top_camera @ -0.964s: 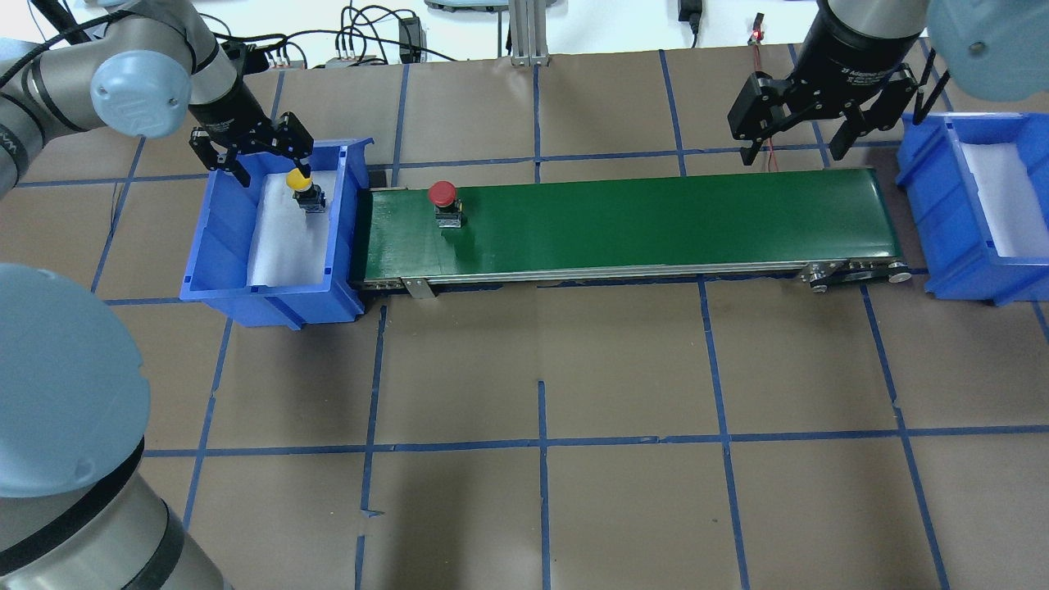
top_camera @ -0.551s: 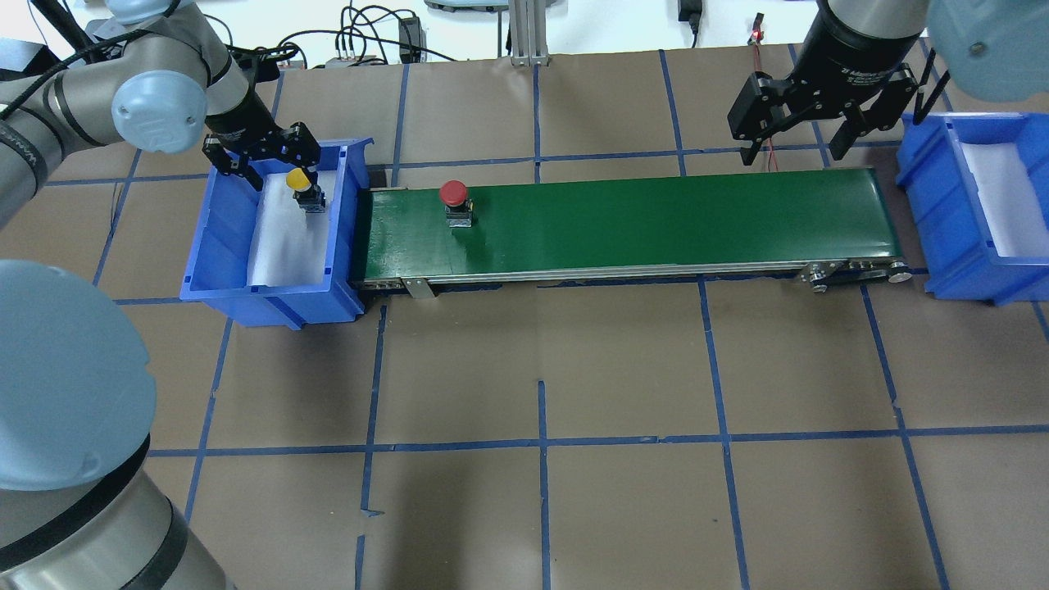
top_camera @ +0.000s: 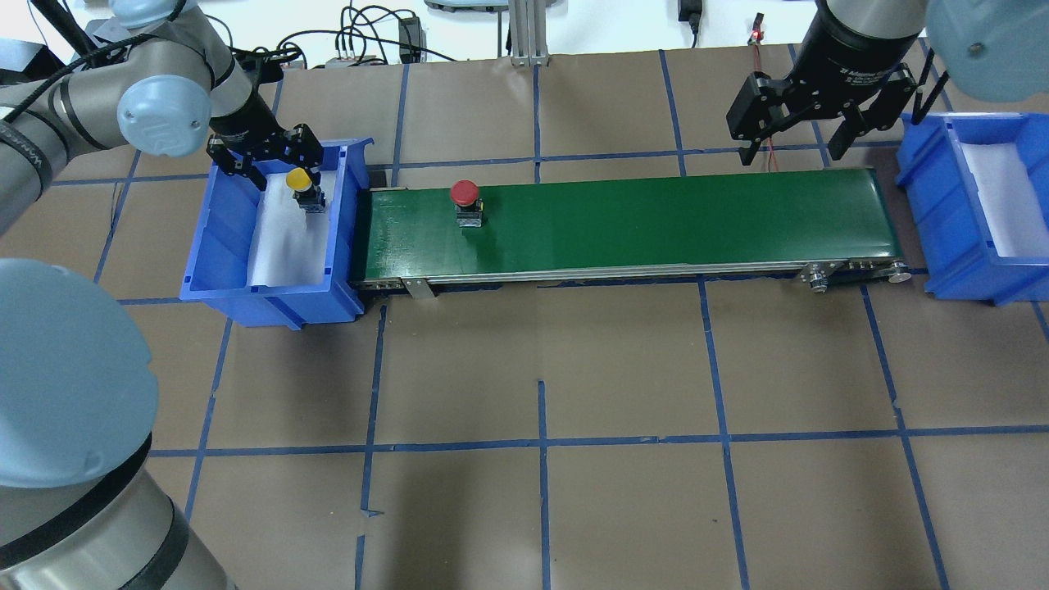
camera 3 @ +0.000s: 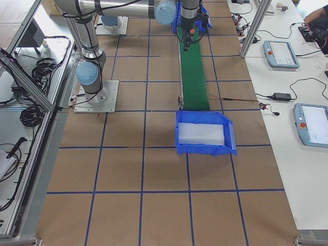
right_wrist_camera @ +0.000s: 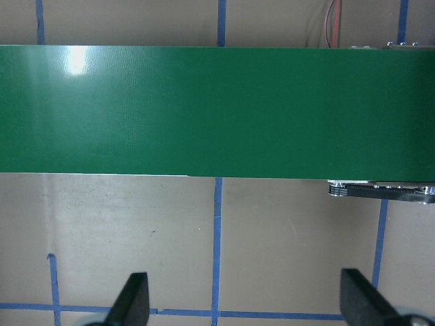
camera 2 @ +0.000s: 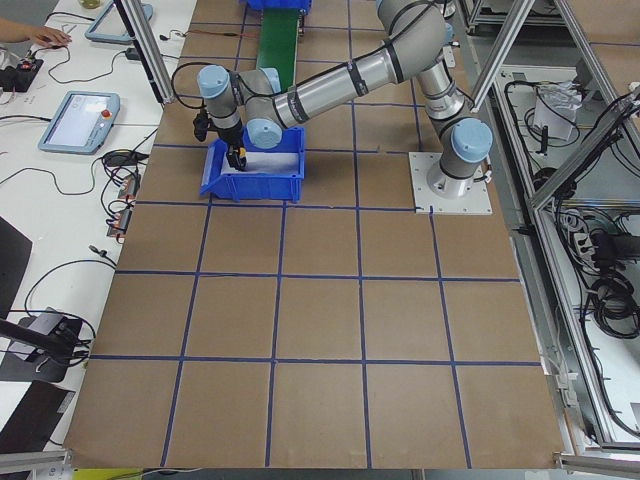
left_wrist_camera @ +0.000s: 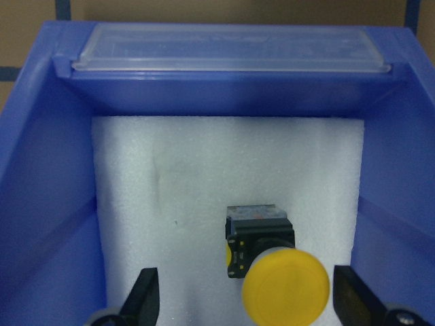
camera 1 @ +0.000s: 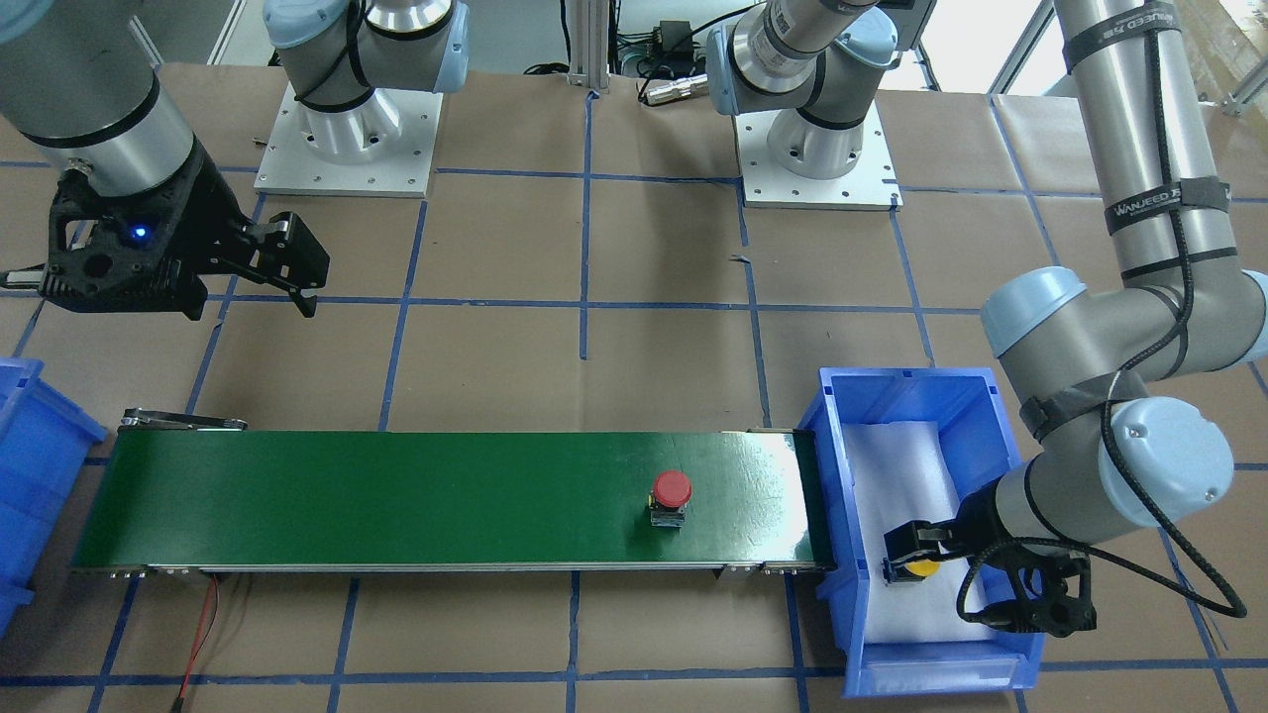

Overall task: Transport two buttons from left to right
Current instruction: 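Lower the left gripper into the bin and grasp the yellow button, then place the yellow button on the conveyor while the right gripper moves to the belt end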

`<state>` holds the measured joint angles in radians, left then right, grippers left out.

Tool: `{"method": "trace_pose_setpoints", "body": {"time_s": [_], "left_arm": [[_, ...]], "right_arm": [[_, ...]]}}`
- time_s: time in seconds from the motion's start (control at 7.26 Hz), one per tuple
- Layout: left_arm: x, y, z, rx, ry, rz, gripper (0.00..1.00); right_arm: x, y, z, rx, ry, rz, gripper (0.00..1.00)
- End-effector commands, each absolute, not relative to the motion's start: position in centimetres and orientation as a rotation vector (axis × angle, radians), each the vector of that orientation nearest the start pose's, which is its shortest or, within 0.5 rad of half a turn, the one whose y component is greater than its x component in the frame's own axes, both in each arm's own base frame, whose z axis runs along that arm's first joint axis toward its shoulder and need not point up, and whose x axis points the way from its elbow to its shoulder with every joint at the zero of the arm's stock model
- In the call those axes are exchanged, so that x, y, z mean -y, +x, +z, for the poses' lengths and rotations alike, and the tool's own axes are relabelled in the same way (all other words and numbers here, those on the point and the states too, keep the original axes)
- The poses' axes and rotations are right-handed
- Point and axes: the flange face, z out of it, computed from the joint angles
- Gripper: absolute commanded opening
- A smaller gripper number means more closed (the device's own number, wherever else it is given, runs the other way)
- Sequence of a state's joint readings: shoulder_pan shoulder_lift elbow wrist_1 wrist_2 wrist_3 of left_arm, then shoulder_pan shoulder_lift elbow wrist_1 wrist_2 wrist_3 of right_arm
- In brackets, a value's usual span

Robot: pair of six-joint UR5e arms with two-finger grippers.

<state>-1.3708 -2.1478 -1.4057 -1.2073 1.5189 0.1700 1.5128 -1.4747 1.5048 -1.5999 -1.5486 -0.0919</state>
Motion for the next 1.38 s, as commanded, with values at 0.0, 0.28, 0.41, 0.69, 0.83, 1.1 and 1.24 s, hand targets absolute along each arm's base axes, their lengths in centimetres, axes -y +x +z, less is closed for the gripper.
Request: {"method": "trace_pose_setpoints", "body": {"time_s": [0.0,0.28,0.41,0.69,0.83,1.1,1.24], "left_arm": [[70.1,-0.4,24.6,-3.203,-0.057,0.087,0.74],[70.0,-0.8,24.6,-3.231,-0.062,0.095,0.5],[69.9,-0.8,25.0,-3.233,-0.062,0.087,0.4],[70.0,-0.8,25.9,-3.227,-0.06,0.066,0.37],[70.2,-0.6,26.8,-3.224,-0.059,0.044,0.36],[69.4,-0.7,30.2,-3.215,-0.04,-0.001,0.36],[68.1,-1.1,33.4,-3.217,-0.033,-0.01,0.36]], "right_arm": [[53.9,10.6,47.4,-3.121,-0.057,0.0,1.0],[54.0,10.2,47.3,-3.121,-0.046,0.002,1.0],[54.0,10.0,47.4,-3.123,-0.043,0.0,1.0],[54.0,9.5,48.0,-3.148,-0.154,-0.013,1.0],[54.2,7.8,48.6,-3.196,-0.28,-0.013,1.0],[54.6,2.6,47.6,-3.164,-0.473,0.032,1.0],[54.9,1.5,46.8,-3.119,-0.681,0.055,1.0]]}}
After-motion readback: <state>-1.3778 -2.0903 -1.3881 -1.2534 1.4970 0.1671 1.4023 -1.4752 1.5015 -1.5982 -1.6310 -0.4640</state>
